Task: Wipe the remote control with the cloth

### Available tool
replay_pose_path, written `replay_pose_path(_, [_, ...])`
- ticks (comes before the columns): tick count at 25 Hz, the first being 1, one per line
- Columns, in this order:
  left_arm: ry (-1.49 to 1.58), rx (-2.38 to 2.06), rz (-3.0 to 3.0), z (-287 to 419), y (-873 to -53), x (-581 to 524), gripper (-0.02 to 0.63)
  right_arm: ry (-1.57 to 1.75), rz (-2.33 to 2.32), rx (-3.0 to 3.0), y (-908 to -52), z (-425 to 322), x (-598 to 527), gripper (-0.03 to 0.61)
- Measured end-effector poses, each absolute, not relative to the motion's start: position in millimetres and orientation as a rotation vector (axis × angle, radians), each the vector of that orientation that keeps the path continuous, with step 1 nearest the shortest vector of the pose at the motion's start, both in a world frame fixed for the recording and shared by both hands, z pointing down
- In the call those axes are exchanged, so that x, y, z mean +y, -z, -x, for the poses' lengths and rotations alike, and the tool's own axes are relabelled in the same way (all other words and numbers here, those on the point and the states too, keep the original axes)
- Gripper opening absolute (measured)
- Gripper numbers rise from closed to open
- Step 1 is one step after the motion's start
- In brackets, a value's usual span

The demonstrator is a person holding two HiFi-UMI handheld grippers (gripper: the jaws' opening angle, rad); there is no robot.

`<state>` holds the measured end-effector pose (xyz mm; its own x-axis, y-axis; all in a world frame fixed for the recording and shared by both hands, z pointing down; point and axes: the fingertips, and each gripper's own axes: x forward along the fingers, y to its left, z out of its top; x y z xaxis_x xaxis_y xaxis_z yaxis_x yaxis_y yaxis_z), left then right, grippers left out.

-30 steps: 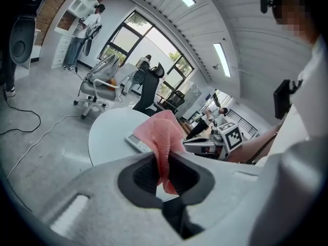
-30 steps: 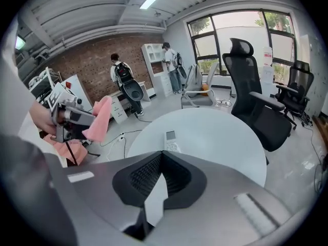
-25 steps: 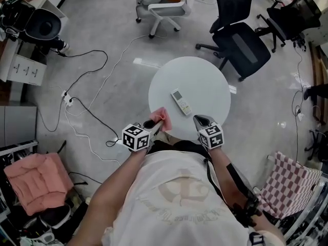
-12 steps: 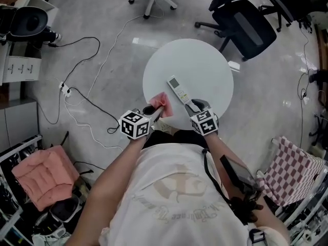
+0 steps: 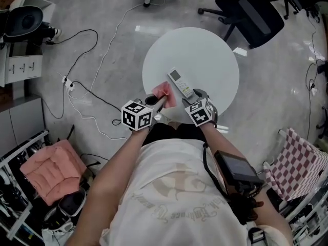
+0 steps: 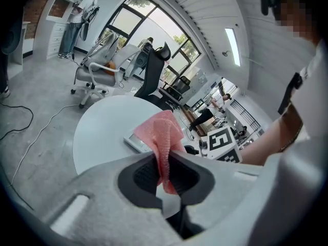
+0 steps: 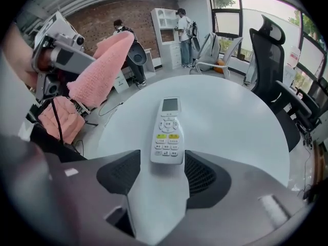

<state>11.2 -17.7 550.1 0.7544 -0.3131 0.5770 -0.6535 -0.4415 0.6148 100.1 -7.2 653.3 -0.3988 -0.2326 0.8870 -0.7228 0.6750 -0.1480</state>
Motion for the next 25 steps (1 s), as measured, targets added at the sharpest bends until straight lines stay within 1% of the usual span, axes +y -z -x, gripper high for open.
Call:
replay_pose_path(5, [-0.538,-0.676,-2.069,-25.7,-556.1,-20.5,0.018,-0.649,-0.745,-1.949,-661.1,-97.9,-5.9,0.271])
replay_pose_path(7, [-0.554,-0.655,-2.065,-32.2,-559.6,-22.7,0.018,-0.630,-0.752,-1.962,-660.9,-97.0,-8.2,0.243])
replay_pose_path(8, [-0.563,-0.645,-2.060,-34.8,-561.5,-24.3,0.018,-0.620,-0.754,-1.970,-660.4,-96.2,-9.4,0.219])
replay_pose_path(9, [-0.573,-0.634,-2.054,-37.3,-563.7,-26.2,0.020,-0.609,-0.753,-1.975,-659.9,-95.4,-10.6,0.216])
replay_pose_path(16, [-0.729,-0.493,-2.048,-74.9,-587.7,-34.3,0.018,-0.552,-0.720,-2.006,-658.4,-99.6,-14.3,0.213])
replay_pose_path(25, [-1.125,-0.229,-2.029,-109.8,-621.2,-20.3,0.018,-0.509,-0.657,-2.043,-651.6,-96.2,-13.9,0.212])
